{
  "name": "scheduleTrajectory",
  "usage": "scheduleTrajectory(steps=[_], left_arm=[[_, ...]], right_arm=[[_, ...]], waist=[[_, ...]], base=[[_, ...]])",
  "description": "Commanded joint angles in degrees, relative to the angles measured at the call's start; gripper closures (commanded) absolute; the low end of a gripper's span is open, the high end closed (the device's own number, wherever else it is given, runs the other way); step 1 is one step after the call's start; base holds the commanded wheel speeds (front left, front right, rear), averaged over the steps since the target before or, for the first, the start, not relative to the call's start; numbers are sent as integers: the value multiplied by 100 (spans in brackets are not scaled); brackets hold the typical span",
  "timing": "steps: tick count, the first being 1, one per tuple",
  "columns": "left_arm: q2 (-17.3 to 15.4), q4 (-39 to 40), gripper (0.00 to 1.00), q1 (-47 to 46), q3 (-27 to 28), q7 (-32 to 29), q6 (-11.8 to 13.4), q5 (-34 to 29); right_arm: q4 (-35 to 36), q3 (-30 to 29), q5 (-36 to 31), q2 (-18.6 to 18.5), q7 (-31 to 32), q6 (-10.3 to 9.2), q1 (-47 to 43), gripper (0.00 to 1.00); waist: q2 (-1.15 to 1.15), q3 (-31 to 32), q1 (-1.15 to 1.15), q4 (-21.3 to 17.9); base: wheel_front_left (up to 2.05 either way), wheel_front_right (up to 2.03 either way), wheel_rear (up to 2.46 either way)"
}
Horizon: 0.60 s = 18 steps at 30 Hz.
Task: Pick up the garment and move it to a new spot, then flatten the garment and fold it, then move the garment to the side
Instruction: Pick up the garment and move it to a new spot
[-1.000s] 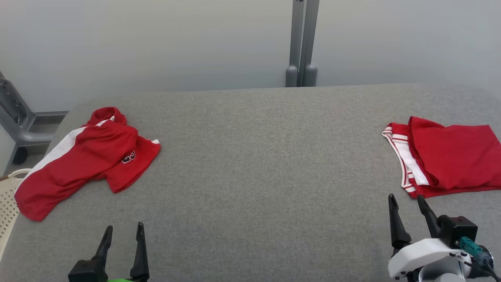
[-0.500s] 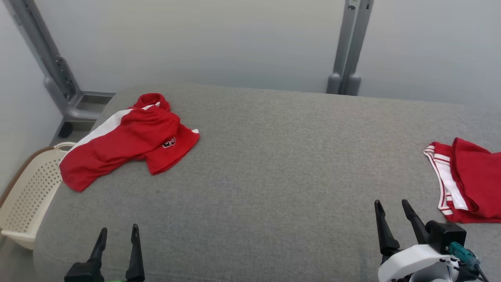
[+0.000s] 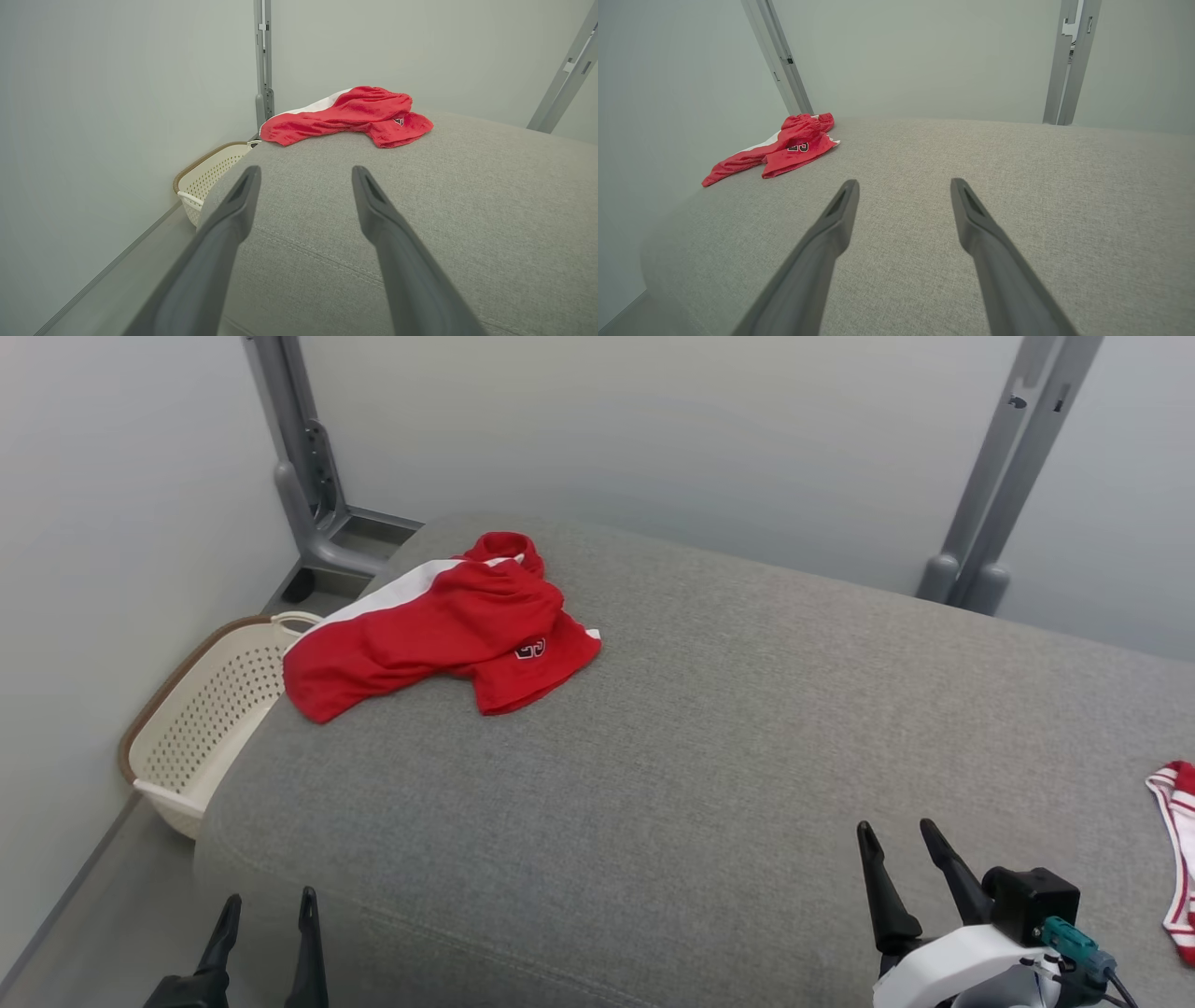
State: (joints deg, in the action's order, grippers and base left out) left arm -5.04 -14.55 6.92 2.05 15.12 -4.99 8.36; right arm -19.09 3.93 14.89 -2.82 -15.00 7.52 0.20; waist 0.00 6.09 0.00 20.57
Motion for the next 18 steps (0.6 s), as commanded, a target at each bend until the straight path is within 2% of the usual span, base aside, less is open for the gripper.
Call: scheduleTrajectory(steps=[1, 18], left_arm=[[-50, 12, 0, 76, 9, 4, -15, -24], [-37, -73, 0, -15, -62, -62, 39, 59]], right_arm=[[-3, 12, 43, -16, -19, -7, -50, 0], [-24, 140, -19, -16, -19, -7, -93, 0]], waist=[[0, 50, 0, 283], [0, 14, 0, 454]], base=[[0, 0, 0], [0, 0, 0]])
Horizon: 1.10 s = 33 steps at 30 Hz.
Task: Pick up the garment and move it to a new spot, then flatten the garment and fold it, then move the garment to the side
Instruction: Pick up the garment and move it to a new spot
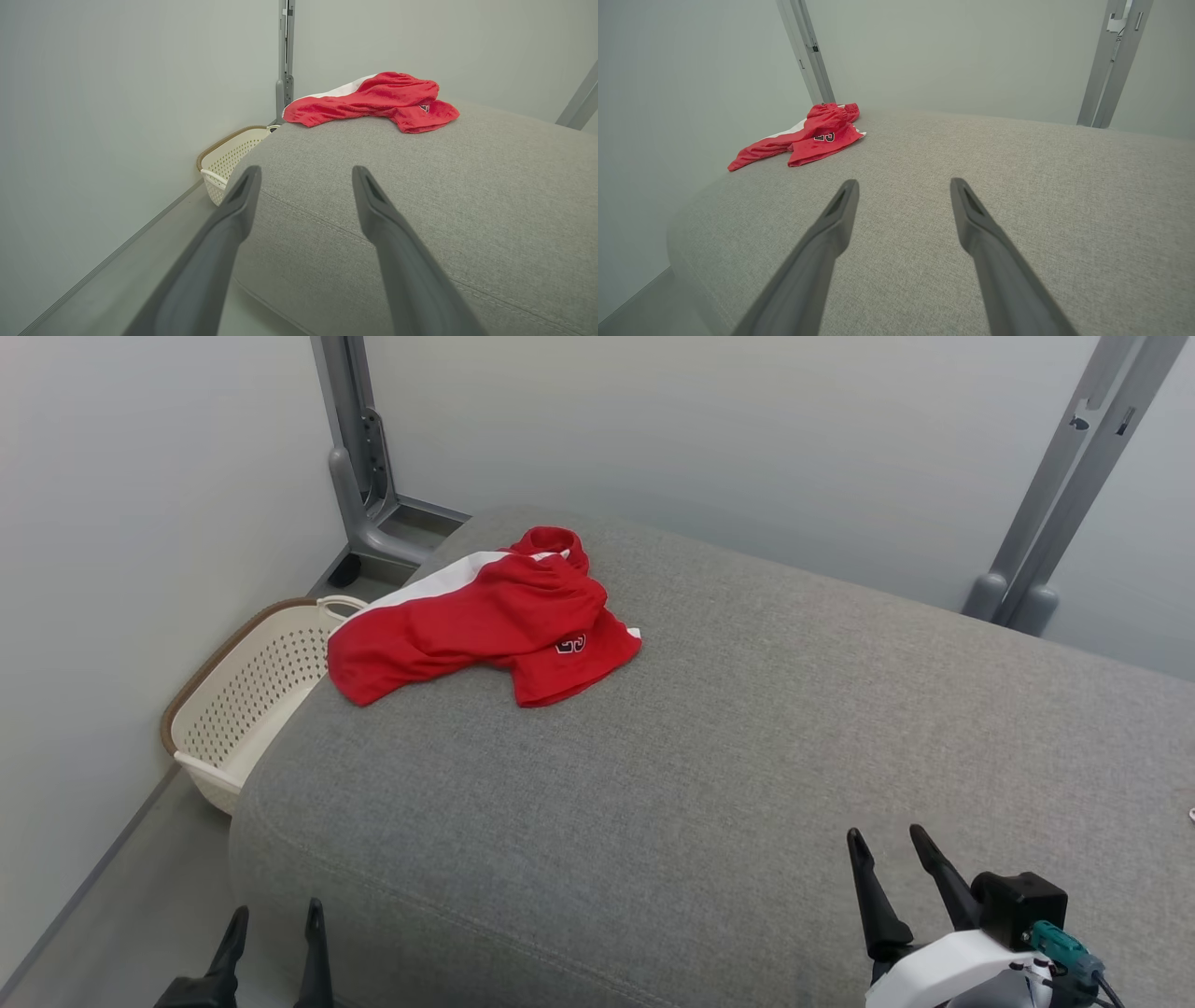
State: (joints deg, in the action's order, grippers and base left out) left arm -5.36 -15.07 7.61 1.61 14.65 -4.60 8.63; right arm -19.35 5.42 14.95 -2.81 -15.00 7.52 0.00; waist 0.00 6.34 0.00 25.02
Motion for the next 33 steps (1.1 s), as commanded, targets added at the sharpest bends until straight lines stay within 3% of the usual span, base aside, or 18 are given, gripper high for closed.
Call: scheduleTrajectory(steps=[1, 8, 12, 24, 33], left_arm=[[-29, -86, 0, -183, -53, -75, -14, 10], [-223, -742, 0, -1242, -613, -743, -164, -232], [-265, -1252, 0, -2118, -935, -1075, -244, -187], [-543, -2652, 0, -4559, -1580, -1618, -288, 616], [-792, -3380, 0, -5758, -1912, -1906, -288, 1103]], right_arm=[[-7, 6, -51, -17, -19, -7, -77, 0], [55, 48, -289, -16, -12, -7, -89, 0], [289, 125, -545, -18, 149, -7, 105, 0], [1490, 332, -1281, -20, 873, -7, 440, 0], [2199, 555, -1572, -127, 1242, -7, 578, 0]], waist=[[0, -22, 0, 14], [0, -217, 0, 65], [0, -594, 0, -132], [0, -1958, 0, -871], [0, -2797, 0, -1287]], base=[[0, 0, 0], [0, 0, 0], [0, 0, 0], [0, 0, 0], [0, 0, 0]])
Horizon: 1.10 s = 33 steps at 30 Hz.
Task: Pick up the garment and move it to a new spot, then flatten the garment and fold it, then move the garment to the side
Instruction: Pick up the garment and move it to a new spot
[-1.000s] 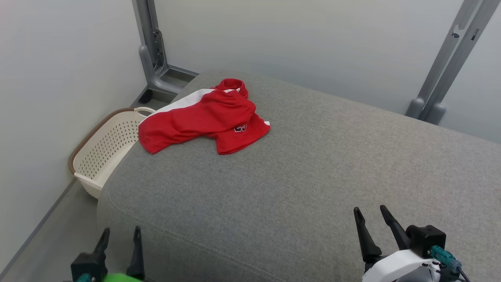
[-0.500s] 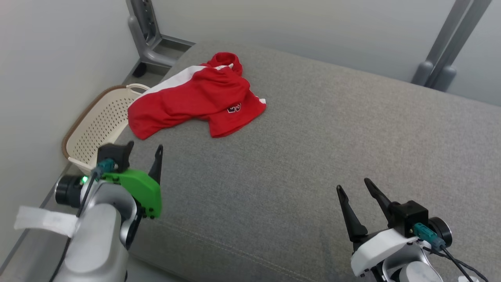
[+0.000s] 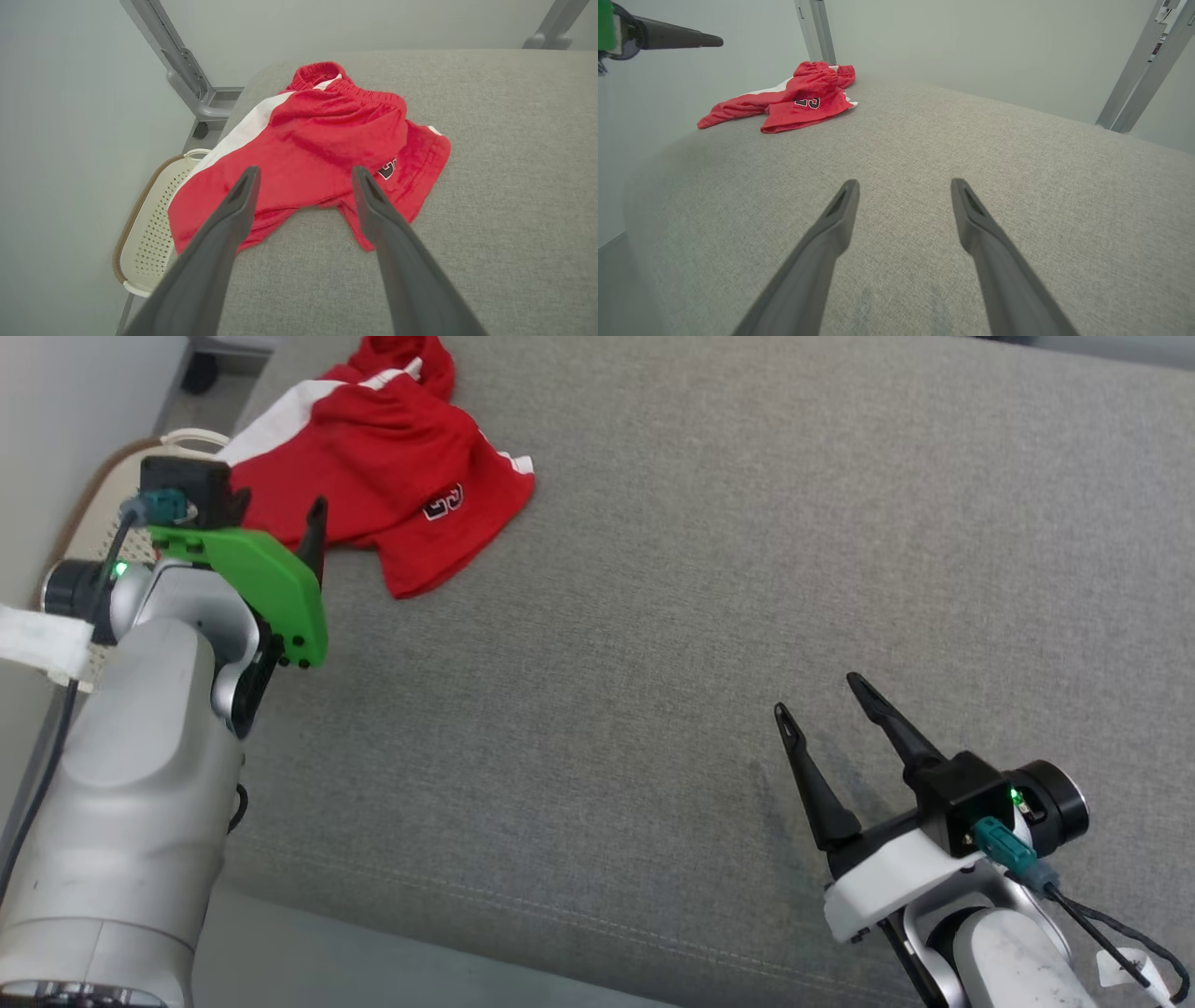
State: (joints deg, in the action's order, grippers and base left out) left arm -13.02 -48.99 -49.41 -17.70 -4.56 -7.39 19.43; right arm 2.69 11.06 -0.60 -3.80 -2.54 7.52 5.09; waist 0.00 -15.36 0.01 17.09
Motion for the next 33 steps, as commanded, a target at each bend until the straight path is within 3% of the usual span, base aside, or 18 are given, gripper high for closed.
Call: scheduleTrajectory(steps=[1, 9, 19, 21, 22, 23, 27, 33], left_arm=[[-11, -28, 0, -171, -74, -49, -10, 144], [-305, -283, 0, -899, -645, -378, -9, 845], [-567, -824, 0, -1259, -1076, -479, -5, 1065], [-581, -972, 0, -1313, -1079, -396, 90, 1026], [-583, -1020, 57, -1352, -1068, -296, 158, 1006], [-597, -1055, 100, -1399, -1062, -169, 228, 979], [-550, -1198, 100, -1454, -1069, 193, 371, 927], [-506, -1225, 100, -1560, -1094, 734, 311, 907]], right_arm=[[88, 2, -29, -42, 28, -7, 80, 0], [595, -47, -134, -107, 187, -7, 112, 0], [619, -46, -109, -62, 116, -7, 92, 0], [593, -27, -102, -46, 79, -7, 112, 0], [574, -24, -94, -35, 59, -7, 115, 0], [547, -18, -85, -29, 39, -7, 118, 0], [404, -15, -63, 1, -26, -7, 112, 0], [63, 145, 86, 36, -201, -7, 87, 0]], waist=[[0, -716, -1, -522], [0, -1314, -1, -684], [0, -1396, -1, -938], [0, -1374, -1, -999], [0, -1355, -1, -1024], [0, -1337, -1, -1044], [0, -1176, -1, -1088], [0, -668, -1, -1200]], base=[[0, 0, 0], [0, 0, 0], [0, 0, 0], [0, 0, 0], [0, 0, 0], [0, 0, 0], [0, 0, 0], [0, 0, 0]])
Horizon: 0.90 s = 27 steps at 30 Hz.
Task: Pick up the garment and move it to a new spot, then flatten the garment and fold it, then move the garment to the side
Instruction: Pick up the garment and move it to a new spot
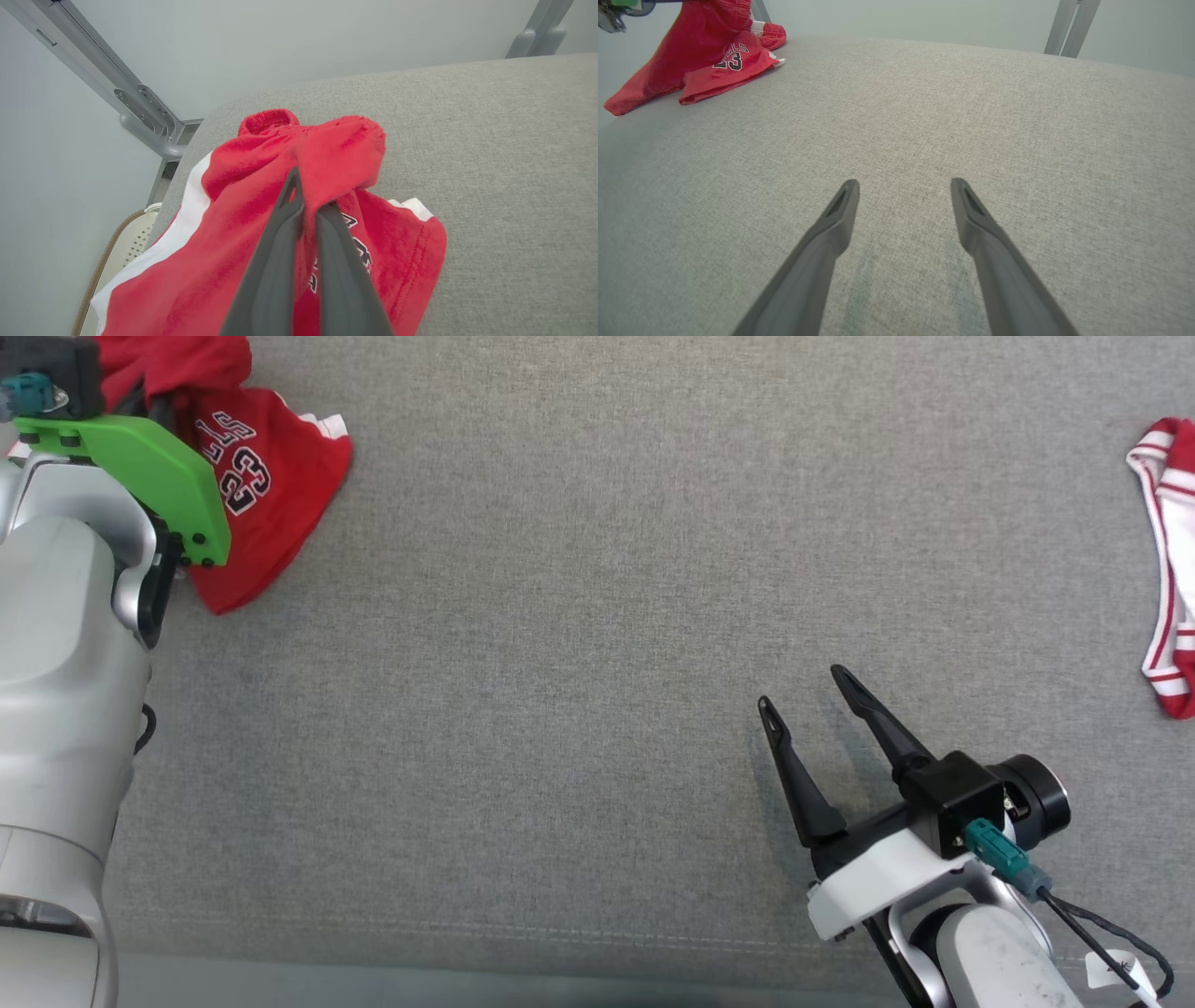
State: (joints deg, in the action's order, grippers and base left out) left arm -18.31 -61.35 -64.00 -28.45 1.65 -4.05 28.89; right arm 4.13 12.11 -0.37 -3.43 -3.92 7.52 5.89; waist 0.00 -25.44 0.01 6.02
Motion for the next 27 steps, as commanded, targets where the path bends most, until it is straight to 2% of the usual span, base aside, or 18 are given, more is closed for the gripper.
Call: scheduleTrajectory(steps=[1, 4, 13, 22, 27], left_arm=[[38, 30, 100, -120, -30, 193, -30, -38], [93, 135, 100, -211, -170, 290, -139, -112], [329, 571, 100, -294, -354, 378, -243, -46], [821, 1477, 100, -106, -603, 267, -326, 246], [1114, 2037, 100, 110, -616, 147, -333, 636]], right_arm=[[-139, 60, 95, 8, -100, -7, 10, 0], [-353, 103, 205, 30, -214, -7, -1, 0], [-717, 192, 417, 51, -390, -7, -210, 0], [-890, 210, 637, 51, -502, -7, -331, 0], [-943, 203, 703, 51, -551, -7, -339, 0]], waist=[[0, 434, -1, -119], [0, 793, -1, -240], [0, 1518, -1, -568], [0, 2012, -1, -1036], [0, 2115, -1, -1229]], base=[[0, 0, 0], [0, 0, 0], [0, 0, 0], [0, 0, 0], [0, 0, 0]])
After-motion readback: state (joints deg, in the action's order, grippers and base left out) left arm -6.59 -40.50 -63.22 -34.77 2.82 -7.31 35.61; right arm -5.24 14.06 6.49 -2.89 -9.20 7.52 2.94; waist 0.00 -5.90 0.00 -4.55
